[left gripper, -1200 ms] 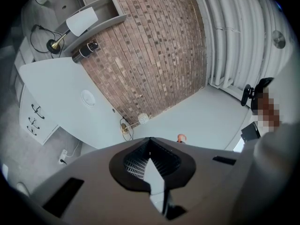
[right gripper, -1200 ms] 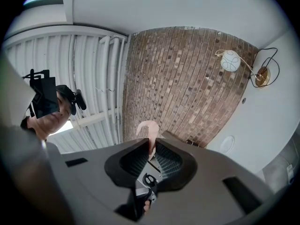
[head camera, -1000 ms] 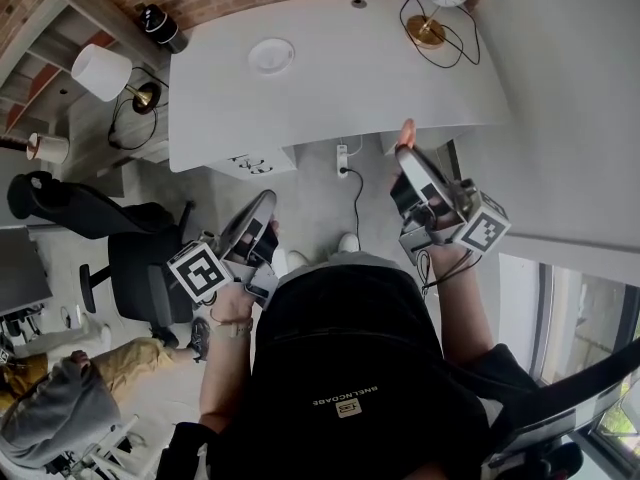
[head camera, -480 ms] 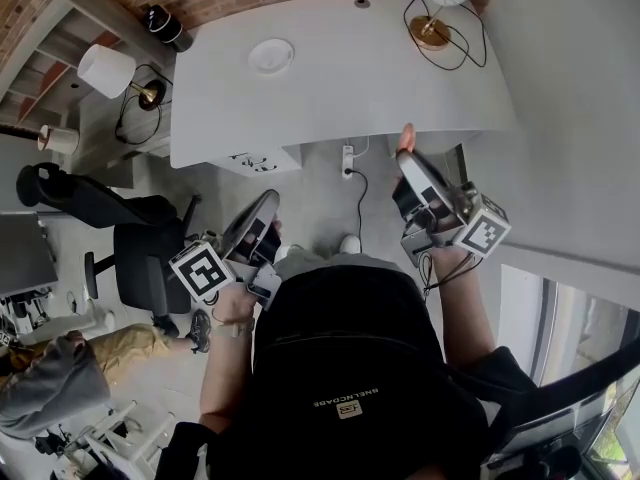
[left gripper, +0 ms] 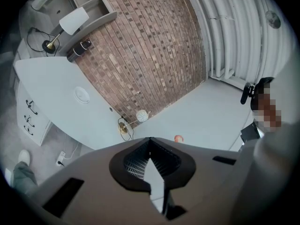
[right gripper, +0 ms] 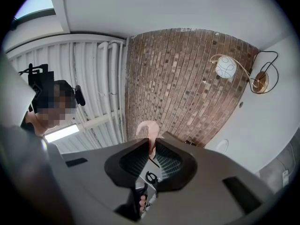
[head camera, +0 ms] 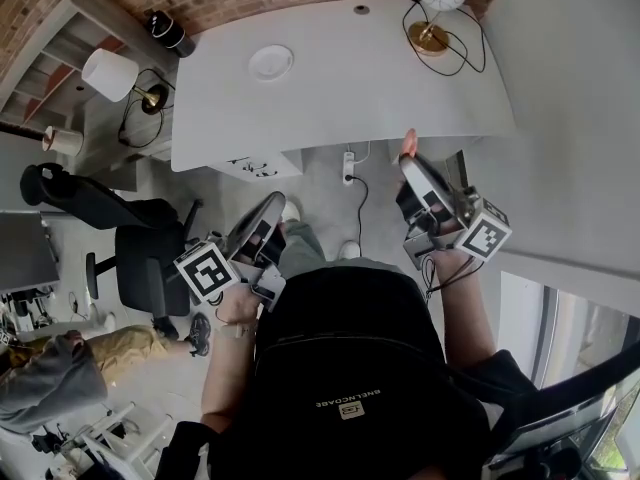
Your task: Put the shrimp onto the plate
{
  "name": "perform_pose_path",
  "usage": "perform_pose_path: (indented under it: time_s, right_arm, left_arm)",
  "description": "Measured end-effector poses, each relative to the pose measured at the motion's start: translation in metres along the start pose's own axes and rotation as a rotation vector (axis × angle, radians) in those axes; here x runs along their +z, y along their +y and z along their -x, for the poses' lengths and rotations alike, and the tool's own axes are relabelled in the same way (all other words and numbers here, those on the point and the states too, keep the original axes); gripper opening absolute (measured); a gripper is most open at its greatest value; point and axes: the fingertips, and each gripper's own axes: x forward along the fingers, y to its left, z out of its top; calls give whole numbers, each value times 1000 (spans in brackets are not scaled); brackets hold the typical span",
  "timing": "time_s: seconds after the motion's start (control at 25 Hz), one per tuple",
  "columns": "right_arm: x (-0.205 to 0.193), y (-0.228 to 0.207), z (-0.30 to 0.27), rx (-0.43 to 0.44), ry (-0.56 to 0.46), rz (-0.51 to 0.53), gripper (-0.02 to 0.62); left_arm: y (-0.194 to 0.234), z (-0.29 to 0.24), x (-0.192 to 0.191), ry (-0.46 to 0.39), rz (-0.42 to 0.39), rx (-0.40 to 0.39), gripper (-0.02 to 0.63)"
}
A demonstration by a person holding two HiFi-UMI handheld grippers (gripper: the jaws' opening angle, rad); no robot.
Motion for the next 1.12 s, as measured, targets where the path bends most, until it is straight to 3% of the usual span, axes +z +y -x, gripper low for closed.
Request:
perform_pose_path:
  time_s: [0.56, 1.12]
  right_arm:
    - [9, 6, 3, 11, -17, 20, 43]
    - [0, -15, -29, -25, -16, 3, 43]
  left_arm:
    - [-1, -3, -3, -3, -2, -6, 5]
    - [27, -3, 28, 6, 8, -7, 5]
